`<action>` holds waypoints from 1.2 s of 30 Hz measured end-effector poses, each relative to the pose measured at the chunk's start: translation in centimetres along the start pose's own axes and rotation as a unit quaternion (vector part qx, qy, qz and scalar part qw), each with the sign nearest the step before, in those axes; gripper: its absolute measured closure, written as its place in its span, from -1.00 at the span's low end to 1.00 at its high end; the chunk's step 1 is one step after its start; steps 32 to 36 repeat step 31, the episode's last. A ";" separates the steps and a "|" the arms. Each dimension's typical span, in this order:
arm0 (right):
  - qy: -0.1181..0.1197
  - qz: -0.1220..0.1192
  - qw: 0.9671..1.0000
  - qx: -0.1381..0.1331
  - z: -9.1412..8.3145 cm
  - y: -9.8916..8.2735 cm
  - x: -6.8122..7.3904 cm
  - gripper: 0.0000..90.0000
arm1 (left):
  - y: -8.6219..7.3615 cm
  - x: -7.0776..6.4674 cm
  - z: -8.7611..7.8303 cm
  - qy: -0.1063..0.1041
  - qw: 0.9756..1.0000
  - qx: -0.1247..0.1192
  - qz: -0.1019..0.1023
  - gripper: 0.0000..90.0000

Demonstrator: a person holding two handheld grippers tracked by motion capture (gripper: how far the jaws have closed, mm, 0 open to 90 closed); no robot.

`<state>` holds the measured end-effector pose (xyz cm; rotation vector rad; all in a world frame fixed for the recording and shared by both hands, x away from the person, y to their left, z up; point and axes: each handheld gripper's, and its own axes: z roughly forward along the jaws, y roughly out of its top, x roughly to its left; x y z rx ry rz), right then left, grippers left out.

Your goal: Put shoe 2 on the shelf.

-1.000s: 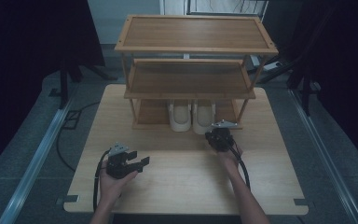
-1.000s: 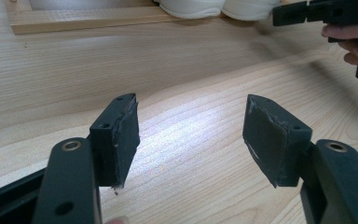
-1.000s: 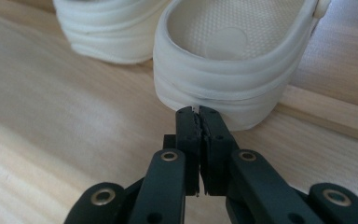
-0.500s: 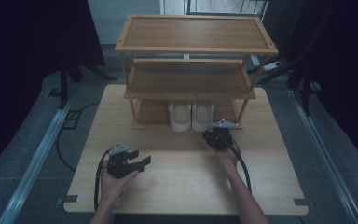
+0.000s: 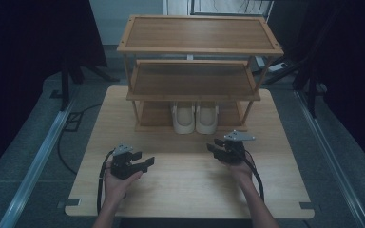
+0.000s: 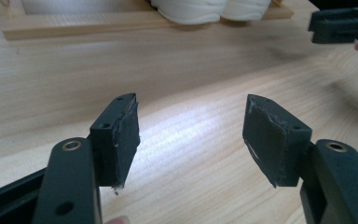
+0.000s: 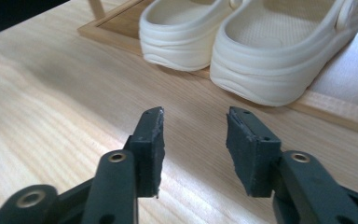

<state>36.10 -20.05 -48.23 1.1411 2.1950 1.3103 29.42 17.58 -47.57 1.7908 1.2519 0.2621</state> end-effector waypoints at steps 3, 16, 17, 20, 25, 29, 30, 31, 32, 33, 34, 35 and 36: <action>0.003 -0.007 1.000 -0.001 -0.6 0.0 -0.1 0.13 | 0.4 0.1 -0.3 0.001 1.000 -0.005 0.006 -0.19; -0.024 0.004 1.000 0.000 -6.6 -3.1 -1.7 -0.02 | 0.4 -0.1 -1.2 -0.005 1.000 -0.011 0.016 -0.20; -0.027 0.007 1.000 -0.002 -7.1 -3.5 -1.9 -0.03 | 0.4 -0.1 -1.2 -0.005 1.000 -0.011 0.016 -0.20; -0.038 0.021 0.999 -0.007 -8.2 -4.6 -2.7 -0.04 | 0.4 0.0 -1.1 -0.003 1.000 -0.008 0.016 -0.20; -0.050 0.028 0.998 -0.003 -8.4 -5.2 -3.5 -0.07 | 0.4 0.1 -1.1 -0.003 1.000 -0.008 0.014 -0.20; -0.047 0.021 0.999 -0.011 -8.3 -5.0 -3.4 -0.10 | 0.6 0.2 -1.3 -0.002 1.000 -0.013 0.006 -0.20; -0.047 0.020 0.999 -0.011 -8.3 -5.0 -3.5 -0.12 | 0.6 0.3 -1.3 -0.001 1.000 -0.015 0.004 -0.20; -0.047 0.019 0.999 -0.010 -8.2 -5.1 -3.5 -0.14 | 0.6 0.3 -1.3 0.000 1.000 -0.016 0.003 -0.20; -0.047 0.019 0.999 -0.010 -8.2 -5.1 -3.5 -0.14 | 0.6 0.3 -1.3 0.000 1.000 -0.016 0.003 -0.20; -0.047 0.019 0.999 -0.010 -8.2 -5.1 -3.5 -0.14 | 0.6 0.3 -1.3 0.000 1.000 -0.016 0.003 -0.20; -0.047 0.019 0.999 -0.010 -8.2 -5.1 -3.5 -0.14 | 0.6 0.3 -1.3 0.000 1.000 -0.016 0.003 -0.20; -0.047 0.019 0.999 -0.010 -8.2 -5.1 -3.5 -0.14 | 0.6 0.3 -1.3 0.000 1.000 -0.016 0.003 -0.20; -0.047 0.019 0.999 -0.010 -8.2 -5.1 -3.5 -0.14 | 0.6 0.3 -1.3 0.000 1.000 -0.016 0.003 -0.20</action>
